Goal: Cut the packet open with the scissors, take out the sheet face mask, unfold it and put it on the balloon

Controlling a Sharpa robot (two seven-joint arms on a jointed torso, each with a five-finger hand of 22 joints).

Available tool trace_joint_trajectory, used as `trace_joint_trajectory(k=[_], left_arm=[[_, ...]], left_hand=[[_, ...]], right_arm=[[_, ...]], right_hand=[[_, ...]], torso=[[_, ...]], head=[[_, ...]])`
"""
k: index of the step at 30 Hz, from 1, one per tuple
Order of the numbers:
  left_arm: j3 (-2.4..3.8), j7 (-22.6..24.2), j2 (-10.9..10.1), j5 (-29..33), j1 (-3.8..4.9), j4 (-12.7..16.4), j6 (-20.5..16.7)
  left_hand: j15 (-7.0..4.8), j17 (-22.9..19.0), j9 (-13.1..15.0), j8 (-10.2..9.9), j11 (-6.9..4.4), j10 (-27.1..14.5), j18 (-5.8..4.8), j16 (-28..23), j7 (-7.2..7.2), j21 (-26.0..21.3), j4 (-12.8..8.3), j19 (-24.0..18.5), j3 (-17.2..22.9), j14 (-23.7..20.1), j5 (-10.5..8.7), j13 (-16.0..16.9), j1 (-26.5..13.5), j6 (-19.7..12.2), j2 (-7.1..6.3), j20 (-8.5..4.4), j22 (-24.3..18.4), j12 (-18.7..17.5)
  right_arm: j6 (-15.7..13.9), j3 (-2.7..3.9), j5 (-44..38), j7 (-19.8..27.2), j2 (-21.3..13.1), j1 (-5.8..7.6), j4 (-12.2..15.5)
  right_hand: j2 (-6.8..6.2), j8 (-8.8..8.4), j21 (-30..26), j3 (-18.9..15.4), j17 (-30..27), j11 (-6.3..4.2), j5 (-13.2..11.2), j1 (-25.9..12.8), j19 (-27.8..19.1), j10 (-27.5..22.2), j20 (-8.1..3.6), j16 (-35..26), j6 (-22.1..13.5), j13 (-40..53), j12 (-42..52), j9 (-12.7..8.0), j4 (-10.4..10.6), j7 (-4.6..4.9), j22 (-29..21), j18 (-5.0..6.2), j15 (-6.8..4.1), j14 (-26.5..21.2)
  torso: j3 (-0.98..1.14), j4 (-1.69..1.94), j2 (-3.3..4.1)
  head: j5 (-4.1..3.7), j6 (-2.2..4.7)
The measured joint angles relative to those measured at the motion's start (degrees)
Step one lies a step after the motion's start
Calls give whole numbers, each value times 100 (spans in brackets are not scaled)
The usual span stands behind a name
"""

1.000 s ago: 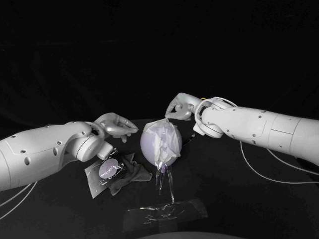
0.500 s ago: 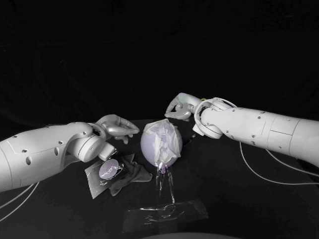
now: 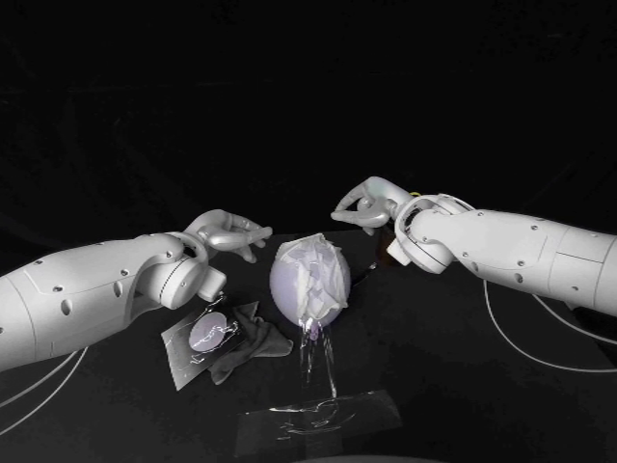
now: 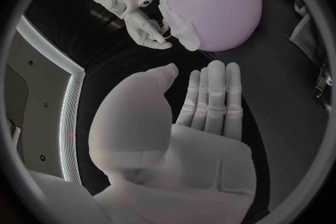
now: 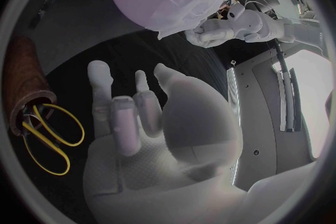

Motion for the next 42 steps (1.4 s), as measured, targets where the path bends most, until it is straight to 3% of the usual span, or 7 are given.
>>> trace_joint_trajectory(k=[9, 12, 16, 18, 24, 29, 42], left_arm=[[116, 130, 295, -462, -1, -361, 155], [146, 97, 366, -720, -1, -445, 301], [189, 39, 435, -1023, -1, -507, 476], [210, 10, 459, -1137, -1, -532, 541], [275, -83, 502, -1416, -1, -588, 701], [314, -145, 520, -1571, -1, -606, 791], [356, -258, 524, -1798, 0, -609, 979]], left_hand=[[-22, 1, -105, 0, 20, -20, -2, 14, -77, -133, 5, 105, -293, 22, 0, -183, 120, 77, -23, 62, -127, -142], [-61, 72, -158, 0, -12, 12, -4, 182, -121, -138, 21, 190, -444, 64, 0, -115, 126, 125, -29, 62, -133, 25], [-168, 362, -266, -8, -173, 94, -4, 758, -212, 88, -3, 445, -701, 252, 0, 360, 300, 334, 9, -15, -22, 858], [-233, 999, -373, -60, -227, -68, -5, 1226, -254, 278, -21, 519, -859, 491, 0, 767, 449, 447, 114, -89, 96, 1531], [-301, 2063, -501, -74, -288, -186, -7, 1752, -285, 557, -77, 584, -929, 1022, 0, 1175, 696, 558, 255, -154, 274, 2256], [-347, 2544, -567, -109, -331, -230, -7, 1950, -315, 695, -107, 604, -958, 1250, 0, 1331, 829, 588, 305, -175, 378, 2548], [-365, 2904, -644, -143, -337, -236, -10, 2078, -339, 860, -118, 561, -969, 1438, 0, 1471, 884, 652, 307, -218, 488, 2808]], right_arm=[[208, -2, 501, 9, -421, -22, 423], [306, -3, 622, 29, -464, -59, 492], [427, -5, 732, 73, -475, -87, 514], [479, -4, 768, 98, -469, -98, 511], [648, -3, 807, 164, -412, -125, 437], [770, -3, 789, 195, -337, -153, 339], [1003, -3, 712, 263, -188, -190, 244]], right_hand=[[59, -86, 800, -55, 5, 1, 0, 182, 496, 21, -8, 233, 114, 0, 1007, -39, 55, -33, 134, -2, 0, 0], [37, -155, 915, -77, 4, 2, 0, 295, 561, 21, 13, 233, 114, 2, 1024, -67, 34, -34, 134, -4, 0, 0], [48, -177, 995, -78, 5, -6, 0, 400, 593, 28, 4, 233, 114, 3, 1024, -92, -23, -34, 134, -6, 0, 0], [42, -224, 1027, -53, 4, -19, 0, 485, 630, 41, 1, 233, 103, 3, 1024, -112, -91, -46, 134, -7, 0, 0], [106, -254, 1089, 26, 4, -30, 0, 682, 650, 52, -18, 232, 82, 4, 1024, -145, -216, -66, 131, -9, -25, -18], [127, -310, 1116, 73, 0, -42, -1, 762, 651, 58, -19, 228, 62, 4, 1023, -170, -311, -86, 129, -11, -45, 2], [104, -454, 1149, 119, 1, -114, -1, 786, 671, 54, -39, 233, -53, 1, 1022, -260, -423, -155, 132, -16, -96, 11]], torso=[[4, -7, 17], [12, -10, 27], [24, -14, 47], [27, -16, 60], [33, -25, 93], [35, -28, 124], [41, -32, 160]], head=[[-13, -4], [-8, -5], [-5, 6], [-8, 13], [-9, 31], [-7, 40], [3, 36]])
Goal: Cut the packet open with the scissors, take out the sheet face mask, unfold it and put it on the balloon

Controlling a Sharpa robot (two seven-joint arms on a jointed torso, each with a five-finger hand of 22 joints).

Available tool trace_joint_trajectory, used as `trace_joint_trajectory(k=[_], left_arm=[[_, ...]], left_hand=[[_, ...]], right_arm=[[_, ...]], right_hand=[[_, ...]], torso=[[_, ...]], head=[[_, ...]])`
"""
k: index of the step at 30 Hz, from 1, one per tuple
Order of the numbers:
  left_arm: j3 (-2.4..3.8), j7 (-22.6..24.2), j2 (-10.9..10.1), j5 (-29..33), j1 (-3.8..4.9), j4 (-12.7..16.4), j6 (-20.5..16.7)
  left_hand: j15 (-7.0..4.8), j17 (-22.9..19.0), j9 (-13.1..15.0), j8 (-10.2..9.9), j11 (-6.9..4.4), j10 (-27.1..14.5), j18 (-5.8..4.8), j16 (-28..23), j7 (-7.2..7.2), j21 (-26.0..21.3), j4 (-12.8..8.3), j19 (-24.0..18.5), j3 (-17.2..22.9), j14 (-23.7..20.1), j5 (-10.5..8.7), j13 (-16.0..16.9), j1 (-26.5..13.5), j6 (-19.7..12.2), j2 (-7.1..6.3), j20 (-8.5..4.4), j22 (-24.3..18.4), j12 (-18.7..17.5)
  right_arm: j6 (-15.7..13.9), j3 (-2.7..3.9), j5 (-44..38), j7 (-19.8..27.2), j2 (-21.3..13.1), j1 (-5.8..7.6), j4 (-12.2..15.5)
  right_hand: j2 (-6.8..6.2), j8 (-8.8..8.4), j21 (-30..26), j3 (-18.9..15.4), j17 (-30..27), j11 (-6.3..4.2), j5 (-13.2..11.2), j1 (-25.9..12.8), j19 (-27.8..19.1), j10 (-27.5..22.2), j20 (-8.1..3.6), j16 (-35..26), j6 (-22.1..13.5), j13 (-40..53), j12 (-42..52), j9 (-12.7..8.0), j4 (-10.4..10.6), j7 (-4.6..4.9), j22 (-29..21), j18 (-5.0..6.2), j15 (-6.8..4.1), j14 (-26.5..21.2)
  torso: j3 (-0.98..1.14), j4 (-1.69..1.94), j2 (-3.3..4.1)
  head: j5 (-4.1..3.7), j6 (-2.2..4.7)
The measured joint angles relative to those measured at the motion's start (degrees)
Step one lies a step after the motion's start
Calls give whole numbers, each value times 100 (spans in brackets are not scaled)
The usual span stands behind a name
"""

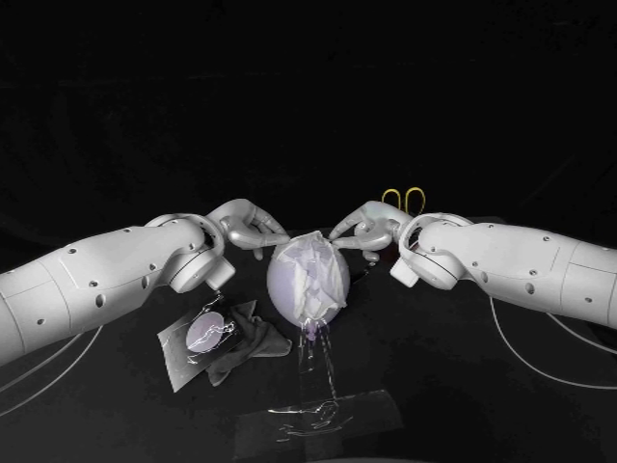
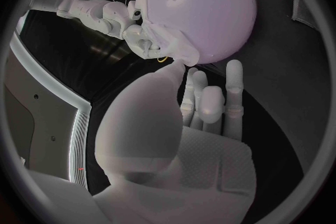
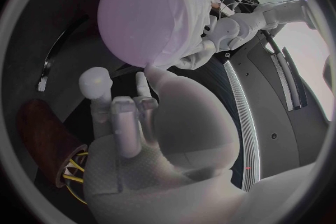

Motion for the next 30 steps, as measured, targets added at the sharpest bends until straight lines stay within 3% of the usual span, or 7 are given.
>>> trace_joint_trajectory(k=[11, 17, 22, 30], left_arm=[[14, -34, -60, -65, 1, 39, 160], [18, -34, -87, -70, 2, 51, 238], [19, -31, -103, -70, 3, 54, 292], [24, -25, -103, -71, 6, 72, 355]], left_hand=[[6, 37, -58, -33, 0, 0, -2, 39, 1, 67, 170, -20, -180, 8, 0, 24, -101, 38, -24, -20, 54, 95], [6, 47, -74, -56, -20, -20, -3, 40, 1, 79, 162, -20, -220, 7, 0, 24, -132, 37, -55, -20, 75, 95], [6, 47, -95, -56, -51, -51, -39, 40, -21, 101, 72, -41, -130, 7, 0, 24, 37, 59, 111, -41, 94, 95], [7, 46, -112, -57, -72, -72, -40, 64, -41, 155, -38, -82, -20, 7, 0, -4, 220, 141, 220, -40, 128, 94]], right_arm=[[44, 2, 4, 82, -11, -1, 19], [49, 2, 30, 138, -27, -1, 31], [51, 3, 66, 187, -24, -1, 37], [60, 3, 109, 239, 50, 1, -15]], right_hand=[[0, -23, 53, 0, 4, -28, 0, 0, 21, -13, -21, 0, -20, 1, -1, -18, 0, -20, 1, -35, -21, -20], [0, -23, 54, -14, 3, -28, 0, 0, 42, -13, -42, -4, -20, 3, -9, -28, -14, -20, 0, -39, -21, -20], [0, -23, 84, -14, 0, -49, 0, 0, 41, 7, -42, -6, -20, 3, -11, -29, -14, -21, -3, -41, -21, -20], [3, -22, 115, -15, -1, -59, 0, -4, 56, -2, -57, -3, -19, 2, 1, -35, -14, -22, -3, -45, -42, 1]], torso=[[4, -5, 7], [7, -8, 9], [7, -7, 18], [7, -4, 27]], head=[[6, -23], [14, -29], [11, -28], [8, -32]])
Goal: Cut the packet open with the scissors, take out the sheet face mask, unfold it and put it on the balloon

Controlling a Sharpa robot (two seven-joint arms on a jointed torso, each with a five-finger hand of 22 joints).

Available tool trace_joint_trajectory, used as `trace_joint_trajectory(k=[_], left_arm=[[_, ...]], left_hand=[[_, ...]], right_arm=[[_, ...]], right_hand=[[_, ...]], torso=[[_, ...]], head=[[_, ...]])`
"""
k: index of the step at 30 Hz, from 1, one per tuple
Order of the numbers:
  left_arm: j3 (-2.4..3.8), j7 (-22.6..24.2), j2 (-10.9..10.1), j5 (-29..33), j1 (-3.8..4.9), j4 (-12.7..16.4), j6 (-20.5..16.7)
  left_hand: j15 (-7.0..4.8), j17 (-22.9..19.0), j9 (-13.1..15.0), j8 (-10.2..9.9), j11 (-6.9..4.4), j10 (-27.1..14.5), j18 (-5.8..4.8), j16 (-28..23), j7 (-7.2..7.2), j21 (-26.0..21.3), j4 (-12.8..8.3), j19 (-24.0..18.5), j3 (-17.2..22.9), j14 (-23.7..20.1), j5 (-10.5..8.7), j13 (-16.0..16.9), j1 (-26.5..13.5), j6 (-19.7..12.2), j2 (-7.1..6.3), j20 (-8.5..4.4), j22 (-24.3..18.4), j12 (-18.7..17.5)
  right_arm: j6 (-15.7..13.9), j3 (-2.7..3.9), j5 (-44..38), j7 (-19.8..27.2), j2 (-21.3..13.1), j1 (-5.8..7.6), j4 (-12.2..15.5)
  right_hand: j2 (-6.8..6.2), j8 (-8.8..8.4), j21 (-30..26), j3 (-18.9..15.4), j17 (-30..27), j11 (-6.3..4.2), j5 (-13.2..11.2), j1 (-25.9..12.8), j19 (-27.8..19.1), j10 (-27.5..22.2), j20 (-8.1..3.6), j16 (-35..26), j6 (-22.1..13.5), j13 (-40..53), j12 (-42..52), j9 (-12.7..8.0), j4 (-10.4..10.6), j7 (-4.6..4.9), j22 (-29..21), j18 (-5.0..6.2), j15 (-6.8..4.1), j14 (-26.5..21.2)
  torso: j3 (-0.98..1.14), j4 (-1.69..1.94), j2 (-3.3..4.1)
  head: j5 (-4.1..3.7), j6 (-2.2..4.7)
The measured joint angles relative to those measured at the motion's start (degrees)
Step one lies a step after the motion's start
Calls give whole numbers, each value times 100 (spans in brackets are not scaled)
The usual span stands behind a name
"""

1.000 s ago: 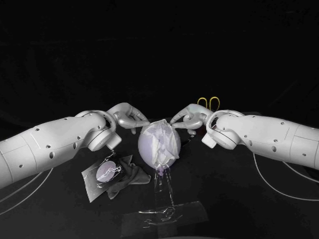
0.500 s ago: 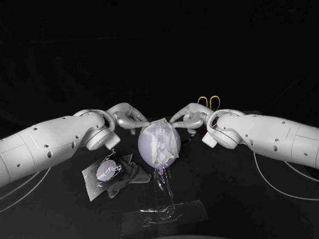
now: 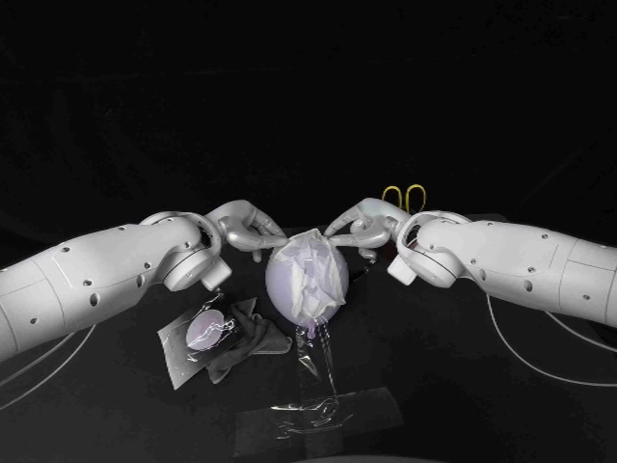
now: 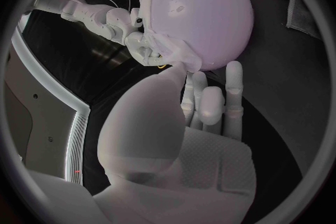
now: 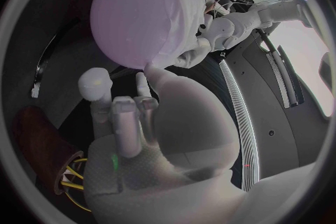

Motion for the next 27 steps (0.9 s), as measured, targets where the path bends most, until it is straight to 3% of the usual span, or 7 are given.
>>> trace_joint_trajectory(k=[5, 13, 20, 27], left_arm=[[2, 4, 5, -2, 5, 1, 7], [3, 6, 8, 0, 13, -10, -5], [6, 6, 11, 4, 20, -16, -21], [8, 9, 17, 4, 23, -16, -42]], left_hand=[[-22, 33, -10, 9, 0, 0, 53, 4, -9, 49, -47, 0, 162, 22, 0, -30, 159, 111, 159, 0, 29, 0], [-61, 146, 15, 127, -34, 33, 63, 27, -39, 116, -133, -21, 293, 61, 0, -71, 233, 226, 233, -21, 84, -24], [-82, 225, 58, 281, -89, 99, 61, 61, -69, 184, -214, -21, 373, 123, -2, -114, 241, 342, 242, -21, 129, -51], [-122, 337, 58, 417, -119, 228, 57, 85, -64, 277, -268, -41, 523, 205, -22, -154, 247, 349, 248, -41, 185, -51]], right_arm=[[28, 1, 10, 15, 63, 3, -46], [97, 3, 13, 35, 128, 8, -100], [135, 5, 12, 69, 135, 12, -95], [79, 7, -13, 98, 140, 14, -92]], right_hand=[[22, 0, 0, 0, 1, 0, 0, -22, 5, -1, -5, 3, 0, -1, 0, 0, 0, 0, 2, -34, 0, 0], [62, 0, 0, 0, 5, 0, 0, -59, 5, -1, -5, 3, 81, -3, 0, -1, 0, -31, 4, -37, 0, 0], [228, 315, 23, 80, 5, 0, 0, 48, 5, -1, -5, -1, 672, 2, -1, 110, -132, -47, 4, -37, 1, -1], [265, 557, 67, 150, 4, -52, -6, 84, 36, 8, -36, -15, 987, -4, -11, 182, -262, -144, 1, -43, -24, -25]], torso=[[0, 1, 4], [-3, 1, 7], [-3, -3, 9], [-3, -3, 10]], head=[[6, -14], [10, -27], [13, -38], [13, -47]])
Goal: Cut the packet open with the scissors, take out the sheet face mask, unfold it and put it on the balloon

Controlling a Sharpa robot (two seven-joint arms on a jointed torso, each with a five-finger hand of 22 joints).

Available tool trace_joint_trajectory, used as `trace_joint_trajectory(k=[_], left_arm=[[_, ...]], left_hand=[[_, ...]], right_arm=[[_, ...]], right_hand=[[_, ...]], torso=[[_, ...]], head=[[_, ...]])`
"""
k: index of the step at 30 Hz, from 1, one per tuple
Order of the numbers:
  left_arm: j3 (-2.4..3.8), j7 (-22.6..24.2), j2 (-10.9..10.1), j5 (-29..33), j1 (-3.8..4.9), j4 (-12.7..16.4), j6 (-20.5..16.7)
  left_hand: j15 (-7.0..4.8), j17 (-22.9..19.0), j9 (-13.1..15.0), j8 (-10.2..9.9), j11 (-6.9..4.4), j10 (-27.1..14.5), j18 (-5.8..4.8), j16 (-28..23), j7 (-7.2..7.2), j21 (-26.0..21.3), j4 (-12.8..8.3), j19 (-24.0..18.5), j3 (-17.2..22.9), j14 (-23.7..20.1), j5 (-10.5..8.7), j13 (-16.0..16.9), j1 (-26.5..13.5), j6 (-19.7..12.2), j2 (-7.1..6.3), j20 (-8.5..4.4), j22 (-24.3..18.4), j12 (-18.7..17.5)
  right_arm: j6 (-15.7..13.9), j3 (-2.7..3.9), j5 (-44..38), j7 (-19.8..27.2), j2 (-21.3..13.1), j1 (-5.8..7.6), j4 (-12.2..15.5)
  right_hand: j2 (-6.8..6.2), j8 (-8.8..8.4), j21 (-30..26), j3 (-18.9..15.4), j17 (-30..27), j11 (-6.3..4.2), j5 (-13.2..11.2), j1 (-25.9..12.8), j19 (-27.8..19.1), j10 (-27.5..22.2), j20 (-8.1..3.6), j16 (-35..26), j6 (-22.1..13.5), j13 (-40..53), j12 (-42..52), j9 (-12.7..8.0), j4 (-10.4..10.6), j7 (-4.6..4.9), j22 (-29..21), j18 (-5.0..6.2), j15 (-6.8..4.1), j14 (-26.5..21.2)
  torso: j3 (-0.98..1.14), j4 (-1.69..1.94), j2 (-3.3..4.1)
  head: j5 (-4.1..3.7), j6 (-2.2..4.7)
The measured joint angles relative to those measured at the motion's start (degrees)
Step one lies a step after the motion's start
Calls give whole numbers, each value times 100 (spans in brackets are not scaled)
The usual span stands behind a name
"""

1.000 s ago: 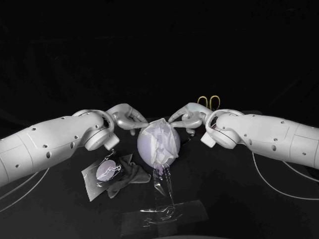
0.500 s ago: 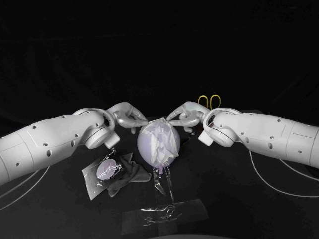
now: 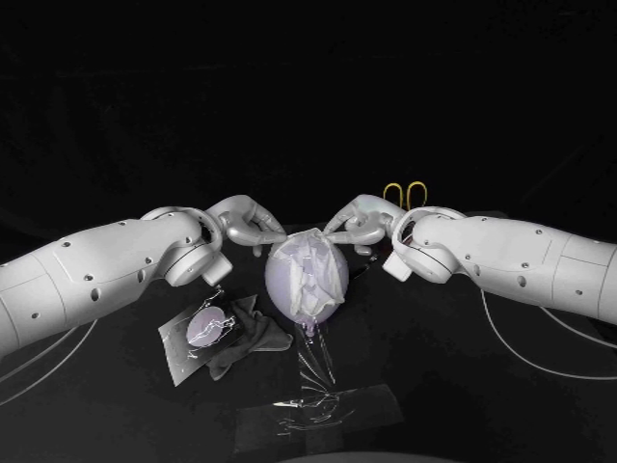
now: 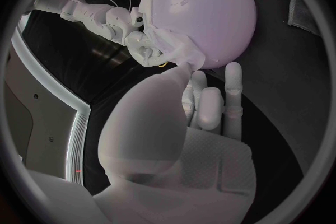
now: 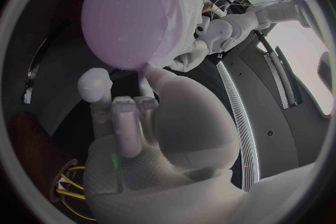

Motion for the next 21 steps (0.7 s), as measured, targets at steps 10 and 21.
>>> trace_joint_trajectory(k=[10, 21], left_arm=[[1, 5, -3, -4, 1, 10, -45], [1, 15, -14, -6, 1, 22, -242]], left_hand=[[-41, 108, 0, 96, -24, 86, -5, 21, -30, 147, -24, 14, 168, 84, -23, -6, -80, -32, -28, -51, 149, 0], [-32, 215, 0, 244, -22, 127, -9, 30, -48, 304, -55, 182, 357, 155, 0, -3, -162, -99, -53, -70, 363, 20]], right_arm=[[-338, 0, -81, 4, -17, 0, 76], [-569, 23, -206, -10, -108, 24, 135]], right_hand=[[24, 135, 83, 62, -4, -19, -14, -24, 22, -19, -22, 18, 19, 2, 11, 0, -62, -16, -1, -35, -38, 26], [28, 170, 84, 72, 1, -19, -29, -30, 41, -19, -41, 15, 29, 5, 11, 0, -72, -26, 3, -38, -58, 5]], torso=[[3, -1, 4], [5, -4, 8]], head=[[3, -11], [20, 4]])
